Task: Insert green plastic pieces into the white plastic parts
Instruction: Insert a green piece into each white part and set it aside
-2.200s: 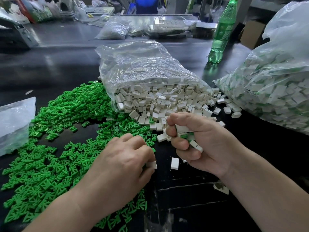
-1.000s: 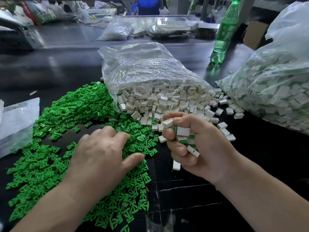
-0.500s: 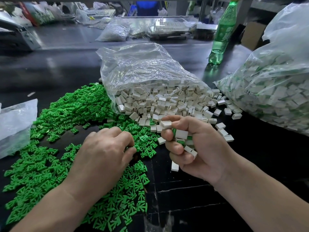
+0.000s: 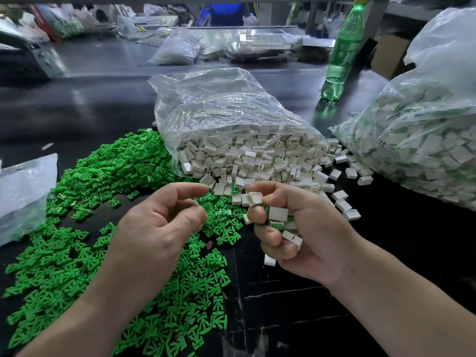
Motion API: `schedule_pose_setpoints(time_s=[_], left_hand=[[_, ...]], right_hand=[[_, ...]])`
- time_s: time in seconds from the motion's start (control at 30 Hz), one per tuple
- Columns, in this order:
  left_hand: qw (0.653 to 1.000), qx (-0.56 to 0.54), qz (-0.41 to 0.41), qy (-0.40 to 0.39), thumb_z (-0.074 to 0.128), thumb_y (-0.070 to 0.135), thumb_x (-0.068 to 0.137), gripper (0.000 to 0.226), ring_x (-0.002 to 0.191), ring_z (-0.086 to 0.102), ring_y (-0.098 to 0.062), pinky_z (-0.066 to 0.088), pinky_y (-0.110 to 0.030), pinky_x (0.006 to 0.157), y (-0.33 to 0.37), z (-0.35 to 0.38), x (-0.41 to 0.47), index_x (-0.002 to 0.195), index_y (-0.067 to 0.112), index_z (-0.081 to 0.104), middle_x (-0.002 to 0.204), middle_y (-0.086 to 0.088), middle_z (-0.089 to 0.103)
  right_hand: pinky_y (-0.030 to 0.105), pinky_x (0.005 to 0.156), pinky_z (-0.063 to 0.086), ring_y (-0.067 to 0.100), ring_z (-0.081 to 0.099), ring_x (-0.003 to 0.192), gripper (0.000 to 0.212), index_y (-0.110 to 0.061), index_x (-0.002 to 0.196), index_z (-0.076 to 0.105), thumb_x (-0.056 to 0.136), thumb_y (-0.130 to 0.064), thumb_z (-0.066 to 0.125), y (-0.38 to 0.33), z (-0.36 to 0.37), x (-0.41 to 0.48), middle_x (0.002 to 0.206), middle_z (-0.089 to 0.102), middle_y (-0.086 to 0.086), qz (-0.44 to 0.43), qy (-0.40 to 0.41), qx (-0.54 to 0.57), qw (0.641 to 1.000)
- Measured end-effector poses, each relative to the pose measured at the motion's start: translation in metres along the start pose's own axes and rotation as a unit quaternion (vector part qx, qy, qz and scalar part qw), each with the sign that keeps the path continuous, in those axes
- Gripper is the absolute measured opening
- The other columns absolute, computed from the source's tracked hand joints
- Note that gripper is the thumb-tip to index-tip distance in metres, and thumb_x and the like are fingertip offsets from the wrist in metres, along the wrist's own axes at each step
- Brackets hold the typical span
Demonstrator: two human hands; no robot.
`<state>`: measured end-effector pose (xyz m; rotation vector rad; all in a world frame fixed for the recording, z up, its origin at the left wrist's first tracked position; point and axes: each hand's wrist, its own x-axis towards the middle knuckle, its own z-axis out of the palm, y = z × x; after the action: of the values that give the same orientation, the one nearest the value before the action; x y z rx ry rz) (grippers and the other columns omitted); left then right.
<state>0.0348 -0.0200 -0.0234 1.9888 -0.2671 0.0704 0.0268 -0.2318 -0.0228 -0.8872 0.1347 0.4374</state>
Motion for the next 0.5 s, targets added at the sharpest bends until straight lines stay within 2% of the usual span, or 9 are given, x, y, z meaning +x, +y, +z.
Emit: schedule_pose_setpoints(time_s=[0.17, 0.23, 0.33, 0.4, 0.5], left_hand=[[0.995, -0.089, -0.025, -0.023, 0.065, 0.023, 0.088, 0.019, 0.078, 0.071, -0.006, 0.051, -0.009, 0.066, 0.0019, 0.003, 0.0007, 0.092, 0.039, 0.074, 0.083, 0.005, 0.075], [0.992, -0.118, -0.037, -0.029, 0.067, 0.034, 0.078, 0.014, 0.076, 0.071, -0.009, 0.053, -0.016, 0.067, 0.0027, 0.004, 0.001, 0.091, 0.036, 0.074, 0.083, 0.002, 0.075], [0.985, -0.166, -0.048, -0.024, 0.071, 0.043, 0.062, 0.029, 0.078, 0.071, -0.016, 0.051, -0.029, 0.075, 0.0032, 0.0064, 0.001, 0.089, 0.033, 0.074, 0.083, -0.003, 0.075], [0.982, -0.184, -0.045, -0.021, 0.074, 0.044, 0.058, 0.032, 0.078, 0.072, -0.018, 0.054, -0.03, 0.072, 0.0043, 0.0077, 0.0002, 0.087, 0.031, 0.074, 0.084, -0.006, 0.075], [0.979, -0.198, -0.043, -0.029, 0.088, 0.036, 0.058, 0.033, 0.077, 0.073, -0.02, 0.056, -0.022, 0.064, 0.0048, 0.0097, -0.0003, 0.087, 0.029, 0.074, 0.084, -0.008, 0.075]], right_hand=[[0.018, 0.031, 0.031, 0.013, 0.048, 0.042, 0.016, -0.015, 0.1, 0.056, 0.092, -0.007, 0.046, 0.0013, 0.0012, -0.0003, 0.068, 0.058, 0.004, 0.009, 0.01, -0.014, 1.0], [0.018, 0.031, 0.031, 0.012, 0.048, 0.043, 0.009, -0.016, 0.096, 0.055, 0.093, -0.009, 0.05, 0.0017, 0.0028, -0.0006, 0.068, 0.059, 0.003, 0.007, 0.016, -0.028, 0.999], [0.018, 0.031, 0.031, 0.012, 0.049, 0.044, 0.011, -0.016, 0.093, 0.056, 0.085, -0.01, 0.059, 0.002, 0.0048, -0.0019, 0.068, 0.06, 0.003, 0.006, 0.014, -0.036, 0.999], [0.018, 0.031, 0.032, 0.012, 0.05, 0.045, 0.016, -0.016, 0.094, 0.059, 0.079, -0.011, 0.064, 0.0023, 0.0047, -0.0027, 0.069, 0.06, 0.004, 0.016, 0.012, -0.04, 0.999], [0.018, 0.033, 0.035, 0.012, 0.053, 0.048, 0.01, -0.015, 0.093, 0.064, 0.084, -0.01, 0.065, 0.0032, 0.0042, -0.0026, 0.071, 0.061, 0.004, 0.038, 0.006, -0.046, 0.998]])
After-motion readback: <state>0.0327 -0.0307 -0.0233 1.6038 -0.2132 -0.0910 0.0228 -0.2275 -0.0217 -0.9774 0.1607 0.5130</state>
